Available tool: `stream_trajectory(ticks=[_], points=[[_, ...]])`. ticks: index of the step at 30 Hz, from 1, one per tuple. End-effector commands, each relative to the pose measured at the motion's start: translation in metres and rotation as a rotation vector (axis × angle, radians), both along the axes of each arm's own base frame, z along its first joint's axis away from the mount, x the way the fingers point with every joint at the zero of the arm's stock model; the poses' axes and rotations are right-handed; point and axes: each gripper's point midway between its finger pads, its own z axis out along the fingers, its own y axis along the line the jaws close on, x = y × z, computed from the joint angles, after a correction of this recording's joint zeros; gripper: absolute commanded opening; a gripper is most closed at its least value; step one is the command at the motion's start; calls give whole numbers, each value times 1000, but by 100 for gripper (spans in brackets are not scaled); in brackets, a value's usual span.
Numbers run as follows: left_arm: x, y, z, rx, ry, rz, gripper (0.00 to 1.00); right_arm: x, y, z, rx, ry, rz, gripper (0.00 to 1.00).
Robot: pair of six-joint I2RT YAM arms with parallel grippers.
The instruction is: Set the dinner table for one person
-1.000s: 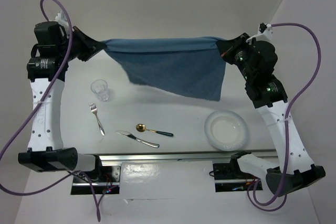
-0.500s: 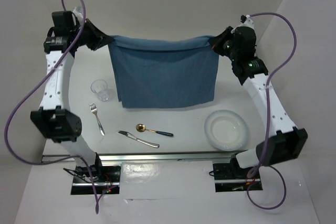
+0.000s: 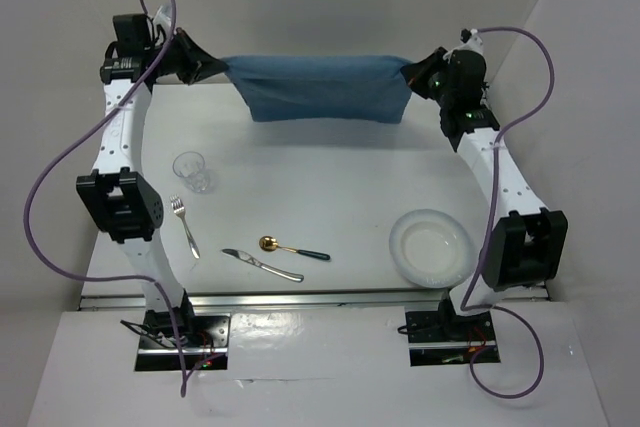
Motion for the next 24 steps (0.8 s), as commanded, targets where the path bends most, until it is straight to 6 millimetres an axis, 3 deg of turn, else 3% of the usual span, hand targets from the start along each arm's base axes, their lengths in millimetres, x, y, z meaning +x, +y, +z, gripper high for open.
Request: stream_trajectory(ticks=[1, 2, 3, 4, 5, 7, 8, 9, 10, 11, 12, 13, 14, 16, 17, 18, 20, 21, 22, 24], points=[[-29, 8, 1, 31, -43, -12, 0, -29, -6, 27, 19, -110, 6, 0], [-37, 7, -4, 37, -40, -16, 0, -39, -6, -6, 14, -47, 6, 0], [-52, 12, 4, 52, -57, 3, 0, -48, -5, -16, 24, -25, 15, 0], [-61, 16, -4, 65, -48, 5, 0, -57, -3, -27, 33, -5, 27, 0], [-73, 16, -38, 69, 27, 14, 0, -74, -3, -49, 42, 36, 36, 0], [-99, 13, -51, 91, 45, 13, 0, -95, 2, -77, 54, 101, 69, 0], [-115, 14, -91, 99, 153, 22, 7, -109, 4, -82, 57, 109, 84, 1], [-125, 15, -105, 112, 195, 32, 20, -125, 4, -116, 56, 186, 92, 17], [-133, 16, -119, 125, 236, 37, 53, -134, 1, -130, 41, 217, 85, 44], [-141, 21, -133, 163, 274, 54, 69, -147, -2, -139, 36, 248, 70, 76], [-148, 24, -144, 185, 312, 63, 82, -155, -7, -154, 14, 285, 54, 81], [-148, 28, -146, 219, 321, 64, 88, -161, -14, -153, -16, 288, 24, 87], [-148, 30, -141, 233, 321, 66, 88, -163, -18, -153, -31, 290, 9, 87], [-142, 36, -125, 259, 313, 93, 90, -156, -24, -135, -69, 251, -16, 86], [-135, 35, -109, 275, 266, 96, 90, -154, -24, -133, -79, 260, -14, 86], [-133, 37, -108, 283, 269, 105, 90, -146, -24, -114, -85, 222, -12, 80], [-125, 33, -102, 315, 249, 109, 87, -137, -21, -111, -111, 239, 19, 75], [-121, 23, -96, 328, 227, 89, 83, -130, -18, -126, -120, 299, 39, 70], [-117, 17, -102, 322, 247, 75, 67, -123, -9, -117, -116, 293, 91, 51], [-112, -3, -111, 321, 253, 19, 44, -112, 4, -139, -128, 380, 135, 24]])
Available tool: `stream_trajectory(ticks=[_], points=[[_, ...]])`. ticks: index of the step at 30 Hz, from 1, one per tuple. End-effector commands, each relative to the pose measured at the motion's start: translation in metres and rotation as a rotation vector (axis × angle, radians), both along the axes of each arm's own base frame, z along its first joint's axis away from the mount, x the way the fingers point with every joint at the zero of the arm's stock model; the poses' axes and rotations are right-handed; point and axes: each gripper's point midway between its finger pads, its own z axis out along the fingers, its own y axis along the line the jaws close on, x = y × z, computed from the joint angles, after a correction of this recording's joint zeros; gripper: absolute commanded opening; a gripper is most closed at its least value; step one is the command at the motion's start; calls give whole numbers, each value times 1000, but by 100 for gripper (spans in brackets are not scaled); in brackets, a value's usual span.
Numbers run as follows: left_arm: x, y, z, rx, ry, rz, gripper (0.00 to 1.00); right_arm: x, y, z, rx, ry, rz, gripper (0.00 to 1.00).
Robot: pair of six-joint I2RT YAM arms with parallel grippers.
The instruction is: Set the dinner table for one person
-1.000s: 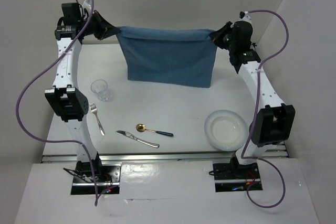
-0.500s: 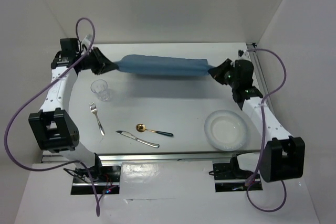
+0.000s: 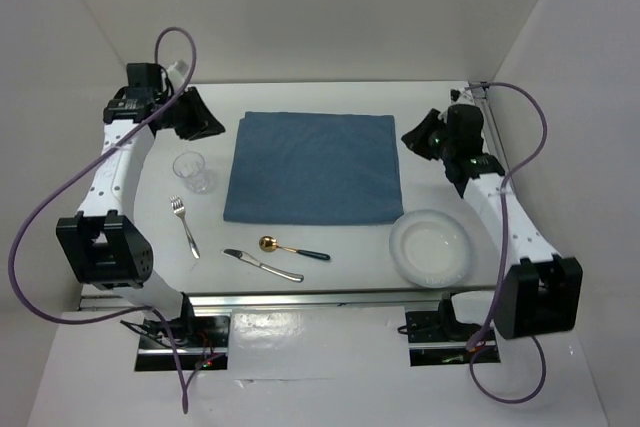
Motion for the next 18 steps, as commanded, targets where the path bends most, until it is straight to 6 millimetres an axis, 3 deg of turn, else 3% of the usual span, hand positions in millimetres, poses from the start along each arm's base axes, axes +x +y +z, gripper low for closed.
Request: stream_trajectory(ticks=[1, 2, 3, 5, 6, 10, 12, 16, 18], points=[[10, -28, -21, 24, 41, -83, 30, 15, 20, -24, -32, 107, 104, 15], [14, -34, -40, 29, 92, -85, 1, 17, 23, -33, -24, 140, 122, 3], [18, -44, -51, 51, 108, -90, 0, 20, 33, -57, -25, 211, 148, 0], [21, -51, -79, 77, 172, -81, 0, 22, 48, -76, -31, 269, 198, 0], [26, -58, -99, 99, 202, -74, 0, 22, 48, -105, -37, 356, 198, 0], [24, -68, -149, 141, 294, -62, 0, 23, 47, -150, -46, 491, 146, 0], [18, -78, -165, 155, 323, -77, 0, 23, 46, -162, -45, 508, 132, 0], [-3, -78, -202, 191, 396, -57, 0, 18, 41, -194, -67, 573, 115, 0], [-7, -75, -209, 201, 406, -52, 0, 15, 44, -201, -72, 591, 123, 0]])
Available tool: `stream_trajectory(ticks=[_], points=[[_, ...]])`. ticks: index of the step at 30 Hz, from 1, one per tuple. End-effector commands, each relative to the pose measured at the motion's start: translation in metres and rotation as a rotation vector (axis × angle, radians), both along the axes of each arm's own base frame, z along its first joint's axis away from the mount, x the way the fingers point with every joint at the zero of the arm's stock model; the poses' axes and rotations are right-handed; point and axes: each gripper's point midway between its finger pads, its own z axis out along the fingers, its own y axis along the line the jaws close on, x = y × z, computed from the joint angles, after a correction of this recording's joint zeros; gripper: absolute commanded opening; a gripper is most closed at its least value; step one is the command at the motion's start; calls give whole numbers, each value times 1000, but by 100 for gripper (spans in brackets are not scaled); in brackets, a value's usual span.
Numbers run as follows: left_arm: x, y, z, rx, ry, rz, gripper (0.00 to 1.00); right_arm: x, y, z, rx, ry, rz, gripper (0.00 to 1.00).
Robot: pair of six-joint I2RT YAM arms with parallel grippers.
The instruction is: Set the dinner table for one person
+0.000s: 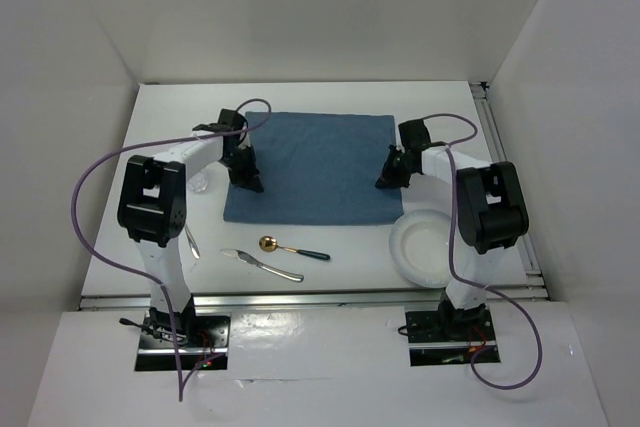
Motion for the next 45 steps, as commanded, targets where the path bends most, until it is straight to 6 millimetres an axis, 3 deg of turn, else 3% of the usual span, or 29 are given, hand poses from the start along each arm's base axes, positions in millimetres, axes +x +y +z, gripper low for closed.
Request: stream_trajectory(ticks=[1, 5, 9, 17, 22, 27, 30, 31, 33, 34, 36, 39, 40, 41, 43, 44, 45], points=[[8, 5, -7, 55, -41, 42, 0, 0, -2, -17, -30, 25, -13, 0], [-2, 14, -27, 112, 29, 62, 0, -9, 2, -33, -50, 60, -8, 0], [-17, 27, -35, 155, 63, 80, 0, -21, 12, -42, -58, 77, 13, 0], [-33, 50, -29, 232, 72, 117, 0, -40, 31, -53, -69, 110, 48, 0], [-35, 54, -11, 243, 34, 127, 0, -41, 23, -51, -107, 99, 28, 0], [-22, 61, 14, 285, -3, 126, 0, -35, 18, -27, -121, 36, -3, 0], [-5, 54, 52, 245, -98, 120, 0, -35, 17, -5, -148, -39, -12, 0], [0, 53, 67, 238, -129, 124, 1, -33, 22, 14, -135, -99, -6, 3], [5, 53, 88, 231, -174, 121, 7, -32, 26, 32, -115, -153, 0, 17], [12, 53, 110, 228, -226, 131, 16, -30, 27, 47, -106, -194, 5, 31], [11, 56, 128, 240, -252, 130, 28, -24, 31, 68, -99, -251, 12, 37], [12, 79, 158, 278, -318, 184, 49, -17, 32, 96, -86, -326, 8, 43], [12, 87, 164, 279, -329, 206, 51, -19, 35, 96, -84, -327, 17, 43], [9, 109, 162, 297, -317, 260, 51, -18, 35, 105, -79, -341, 15, 45], [7, 140, 162, 299, -306, 366, 61, -17, 35, 112, -80, -355, 21, 48], [1, 150, 157, 298, -289, 402, 75, -18, 38, 115, -70, -352, 30, 48], [-3, 158, 155, 290, -277, 434, 82, -16, 38, 119, -67, -360, 29, 48]])
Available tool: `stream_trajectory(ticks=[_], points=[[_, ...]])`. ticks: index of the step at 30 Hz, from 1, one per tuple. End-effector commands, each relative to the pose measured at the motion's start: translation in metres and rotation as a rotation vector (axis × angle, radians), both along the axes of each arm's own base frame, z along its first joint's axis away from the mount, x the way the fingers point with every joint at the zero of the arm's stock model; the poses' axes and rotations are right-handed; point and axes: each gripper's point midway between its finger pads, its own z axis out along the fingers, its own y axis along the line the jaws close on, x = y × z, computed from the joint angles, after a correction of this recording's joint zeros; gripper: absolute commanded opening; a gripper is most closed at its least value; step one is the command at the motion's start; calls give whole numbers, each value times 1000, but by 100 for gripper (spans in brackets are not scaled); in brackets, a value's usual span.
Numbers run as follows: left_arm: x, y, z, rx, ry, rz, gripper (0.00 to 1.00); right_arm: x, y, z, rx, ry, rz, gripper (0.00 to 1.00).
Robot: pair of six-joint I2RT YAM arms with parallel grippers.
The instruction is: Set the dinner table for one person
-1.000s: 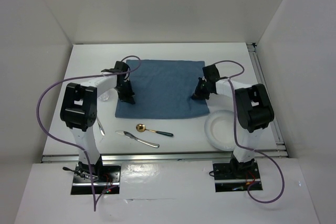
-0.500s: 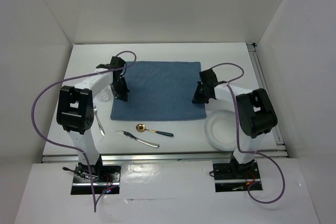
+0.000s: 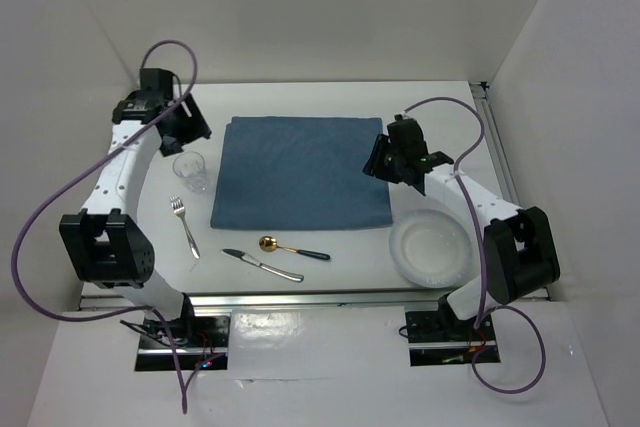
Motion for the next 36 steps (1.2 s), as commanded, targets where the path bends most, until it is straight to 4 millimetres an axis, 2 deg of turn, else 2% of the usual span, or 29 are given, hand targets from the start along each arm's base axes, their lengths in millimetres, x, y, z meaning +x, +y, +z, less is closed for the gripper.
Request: stream_trajectory(ticks=[1, 2, 4, 5, 6, 7, 9, 10, 11, 13, 15, 16, 22, 24, 26, 27, 28, 31, 32, 34, 35, 36], points=[[-18, 40, -17, -26, 60, 141, 86, 3, 3, 24, -6, -46, 14, 48], [-25, 52, -24, -47, 68, 189, 87, 0, 2, 30, 0, -63, 14, 49], [-27, 60, -27, -76, 53, 227, 87, -4, 0, 34, 7, -82, 14, 49], [-27, 68, -34, -85, 50, 246, 87, -6, -1, 43, 18, -110, 13, 49], [-26, 76, -38, -92, 54, 276, 85, -9, -2, 43, 18, -111, 13, 51], [-27, 74, -41, -107, 61, 281, 83, -10, -4, 38, 9, -103, 7, 51], [-24, 79, -56, -121, 91, 309, 81, -15, -6, 43, 10, -105, 6, 51], [-22, 83, -59, -122, 92, 319, 78, -18, -7, 37, 3, -88, 7, 51], [-20, 79, -69, -147, 112, 317, 74, -18, -7, 41, 7, -98, 7, 51], [-14, 81, -76, -153, 111, 324, 70, -24, -8, 38, 11, -91, 14, 51], [-11, 81, -83, -154, 122, 325, 65, -26, -9, 43, 14, -99, 13, 51], [-10, 82, -92, -156, 146, 327, 63, -28, -9, 39, 11, -91, 14, 51], [-9, 89, -109, -149, 159, 364, 58, -34, -16, 37, -11, -77, -3, 51], [-9, 89, -118, -151, 183, 365, 44, -34, -18, 37, -17, -79, -10, 51], [-5, 88, -112, -160, 172, 359, 28, -34, -18, 39, -17, -79, -10, 51], [-3, 89, -109, -159, 163, 358, 10, -35, -20, 37, -28, -71, -18, 51], [-4, 86, -106, -166, 168, 344, 2, -35, -20, 40, -25, -79, -18, 51], [6, 79, -75, -169, 86, 276, 0, -35, -22, 45, -28, -90, -26, 51], [11, 79, -52, -163, 27, 256, 0, -33, -27, 45, -34, -92, -42, 51], [16, 62, -28, -143, -26, 176, 0, -33, -27, 45, -34, -92, -42, 51], [20, 55, -5, -129, -74, 142, 0, -32, -30, 45, -34, -92, -53, 51], [24, 47, 3, -119, -92, 108, 0, -30, -30, 49, -31, -100, -54, 51]])
